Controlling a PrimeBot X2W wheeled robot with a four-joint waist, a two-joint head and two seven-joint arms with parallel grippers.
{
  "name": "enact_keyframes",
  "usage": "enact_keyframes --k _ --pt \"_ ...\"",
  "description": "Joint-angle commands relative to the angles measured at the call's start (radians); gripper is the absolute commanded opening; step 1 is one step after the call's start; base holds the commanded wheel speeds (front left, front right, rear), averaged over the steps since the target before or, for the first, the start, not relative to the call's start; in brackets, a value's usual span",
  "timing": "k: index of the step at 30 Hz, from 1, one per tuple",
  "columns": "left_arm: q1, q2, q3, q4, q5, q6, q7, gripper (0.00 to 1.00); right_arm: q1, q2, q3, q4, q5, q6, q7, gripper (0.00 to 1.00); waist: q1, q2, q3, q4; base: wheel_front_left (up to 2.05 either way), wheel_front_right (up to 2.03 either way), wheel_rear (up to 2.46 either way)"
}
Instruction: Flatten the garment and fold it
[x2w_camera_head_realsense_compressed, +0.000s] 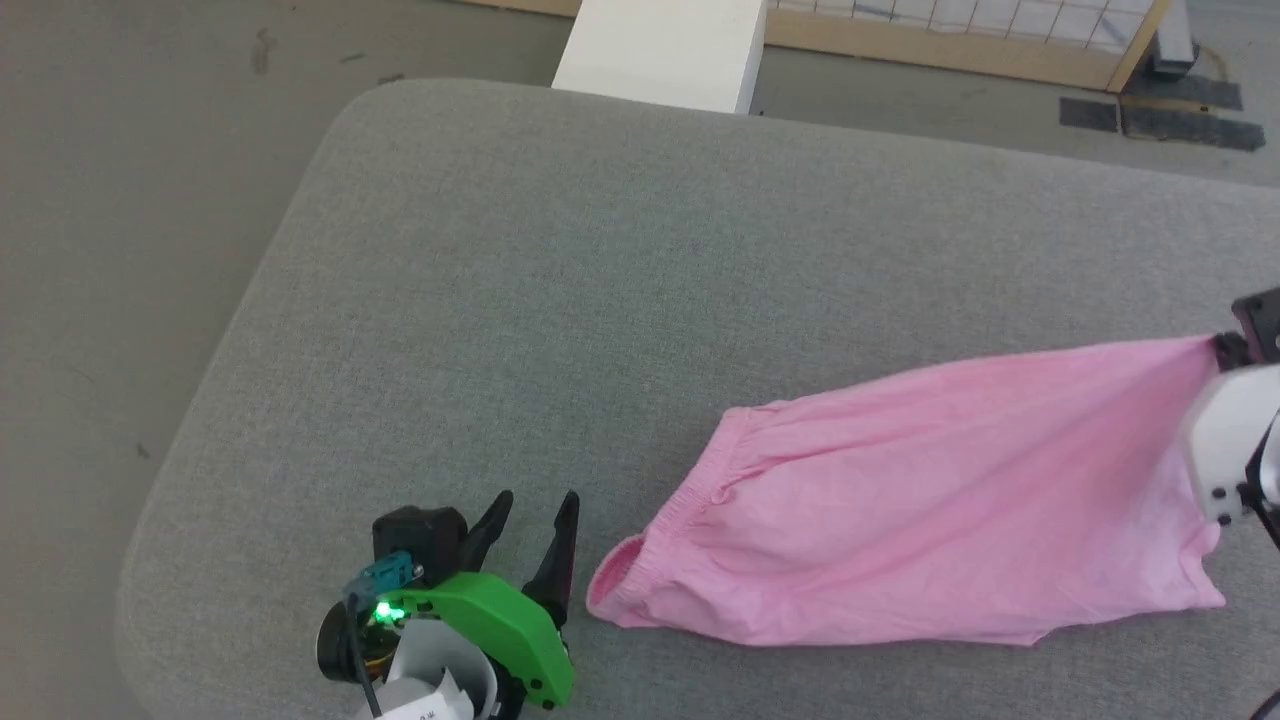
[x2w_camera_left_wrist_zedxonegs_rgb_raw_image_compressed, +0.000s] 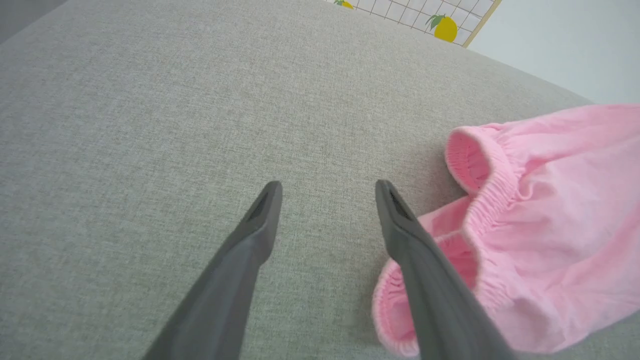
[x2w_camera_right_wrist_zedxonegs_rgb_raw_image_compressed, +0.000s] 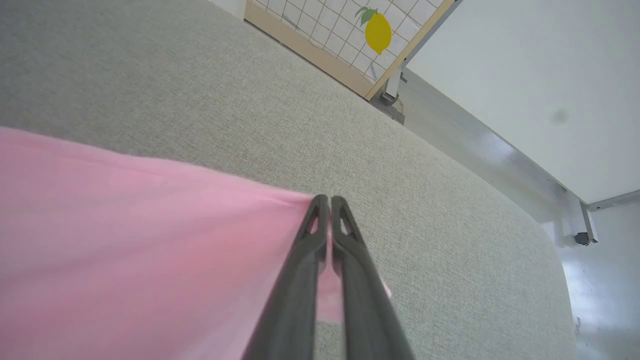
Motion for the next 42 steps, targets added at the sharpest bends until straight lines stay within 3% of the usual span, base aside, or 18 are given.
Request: enact_keyframes --k 1,5,8,14,20,24,29,42 --pt "-0.019 -0.006 -0.003 0.002 0.014 -0.007 -0.009 1.0 -0.038 -0.001 0.01 0.053 -0.012 -0.002 -0.03 1.0 -0.0001 0.0 0.015 0.012 0.0 0.0 0.0" --pt "-0.029 -0.018 -0.009 0.012 0.011 -0.013 -0.021 1.0 -0.078 0.038 -0.017 0.141 -0.003 -0.002 -0.1 1.0 -0.0001 0.0 0.007 0.018 0.0 0.0 0.0" --pt "-0.036 -0.027 -0.01 0.02 0.012 -0.012 -0.037 1.0 -0.048 0.086 -0.062 0.139 0.006 -0.002 -0.148 1.0 -0.0001 0.0 -0.015 0.013 0.0 0.0 0.0" --pt "-0.082 -0.03 -0.013 0.026 0.038 -0.005 -0.058 1.0 0.098 0.214 -0.107 -0.012 0.05 -0.002 -0.253 1.0 -0.0001 0.0 -0.054 -0.043 0.0 0.0 0.0" --pt "-0.212 -0.026 -0.057 0.083 0.074 -0.045 -0.006 1.0 0.224 0.317 -0.096 -0.173 0.079 -0.002 -0.322 1.0 -0.0001 0.0 -0.059 -0.132 0.0 0.0 0.0" --pt "-0.306 -0.013 -0.088 0.176 0.091 -0.076 0.079 1.0 0.281 0.349 -0.064 -0.225 0.095 -0.002 -0.337 1.0 -0.0001 0.0 -0.053 -0.206 0.0 0.0 0.0" --pt "-0.386 0.024 -0.133 0.278 0.094 -0.116 0.259 1.0 0.309 0.363 -0.023 -0.253 0.104 -0.002 -0.333 1.0 -0.0001 0.0 -0.036 -0.292 0.0 0.0 0.0" --pt "-0.439 0.115 -0.188 0.323 0.109 -0.09 0.603 1.0 0.287 0.373 0.02 -0.244 0.127 -0.002 -0.349 1.0 -0.0001 0.0 0.031 -0.38 0.0 0.0 0.0"
